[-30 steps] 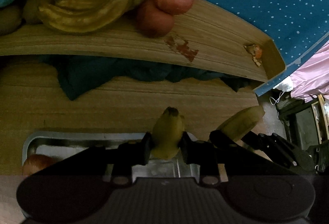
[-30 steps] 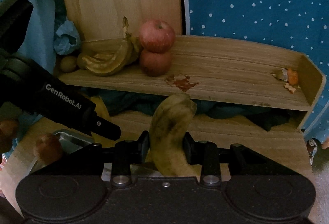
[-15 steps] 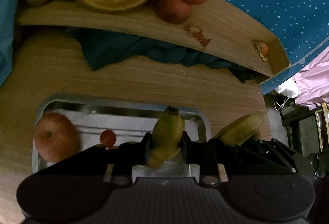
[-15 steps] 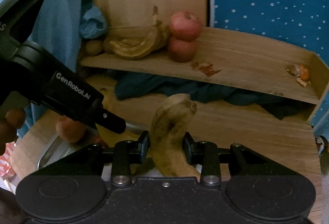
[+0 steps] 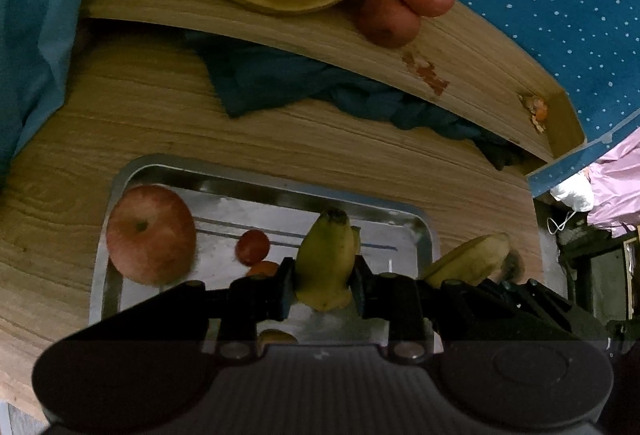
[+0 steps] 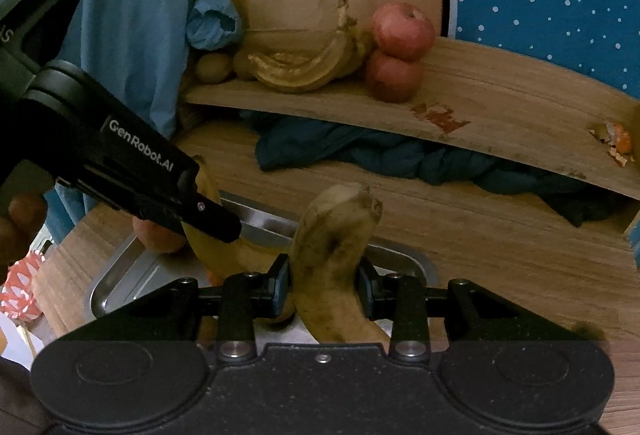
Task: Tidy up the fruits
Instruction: 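Carry both bananas over the tray and lower them with both tools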
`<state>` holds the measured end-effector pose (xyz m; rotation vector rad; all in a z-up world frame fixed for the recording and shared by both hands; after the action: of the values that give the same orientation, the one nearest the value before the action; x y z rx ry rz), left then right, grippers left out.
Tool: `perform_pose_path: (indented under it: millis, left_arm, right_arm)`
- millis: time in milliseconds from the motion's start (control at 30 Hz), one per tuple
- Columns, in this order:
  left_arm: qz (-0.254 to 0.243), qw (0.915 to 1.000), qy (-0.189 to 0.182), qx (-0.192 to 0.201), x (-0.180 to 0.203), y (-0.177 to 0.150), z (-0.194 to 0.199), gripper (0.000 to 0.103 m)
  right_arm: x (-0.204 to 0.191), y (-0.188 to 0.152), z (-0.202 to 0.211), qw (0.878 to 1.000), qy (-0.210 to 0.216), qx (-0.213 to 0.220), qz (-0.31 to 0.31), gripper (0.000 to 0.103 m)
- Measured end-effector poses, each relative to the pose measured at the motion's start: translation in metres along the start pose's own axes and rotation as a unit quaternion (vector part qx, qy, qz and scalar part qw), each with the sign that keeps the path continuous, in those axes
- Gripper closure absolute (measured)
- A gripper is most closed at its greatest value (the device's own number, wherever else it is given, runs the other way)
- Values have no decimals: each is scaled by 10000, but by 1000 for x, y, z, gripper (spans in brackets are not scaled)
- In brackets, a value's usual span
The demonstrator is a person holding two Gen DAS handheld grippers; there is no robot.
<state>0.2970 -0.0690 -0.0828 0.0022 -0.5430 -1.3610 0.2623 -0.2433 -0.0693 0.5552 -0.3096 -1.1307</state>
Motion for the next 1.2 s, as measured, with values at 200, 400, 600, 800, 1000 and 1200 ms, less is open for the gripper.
perform_pose_path:
  millis: [200,400,600,800,1000,1200]
  left_arm:
    - [66,9999,142,-70,-8,0,-2,71]
    - [158,9997,162,-31,-13,4,-1,71]
    - [199,9996,174,35,-16,13,-2,70]
    - [213,9995,223,39,-19,22,-5,69]
    - [268,9992,298,17,-26,28,-10,67]
    - [323,9990,323,-23,-37,34,-17,65]
  right_arm:
    - [1,1,-6,10000,40,-62,8,67]
    - [-1,2,-14,9999,76,-108,64,67]
    - [0,6,-21,9998,96,-152,51,67]
    - [0,8,-28,9997,119,-201,54,67]
    - [-1,11,-37,9995,157,-277,72,66]
    - [-1,14,-48,9992,180,-353,96,66]
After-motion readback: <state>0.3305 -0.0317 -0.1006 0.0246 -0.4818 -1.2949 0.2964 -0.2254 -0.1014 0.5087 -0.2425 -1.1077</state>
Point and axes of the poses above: each gripper's, at about its wrist camera, not at the fingertips, and z roughly against the way its jaws point, x to its right, y to its top, the point moved 5 cm from there along -z, roughly the way its jaws point, and after that the axes turned 4 degrees about -y, right-handed, at the moved point
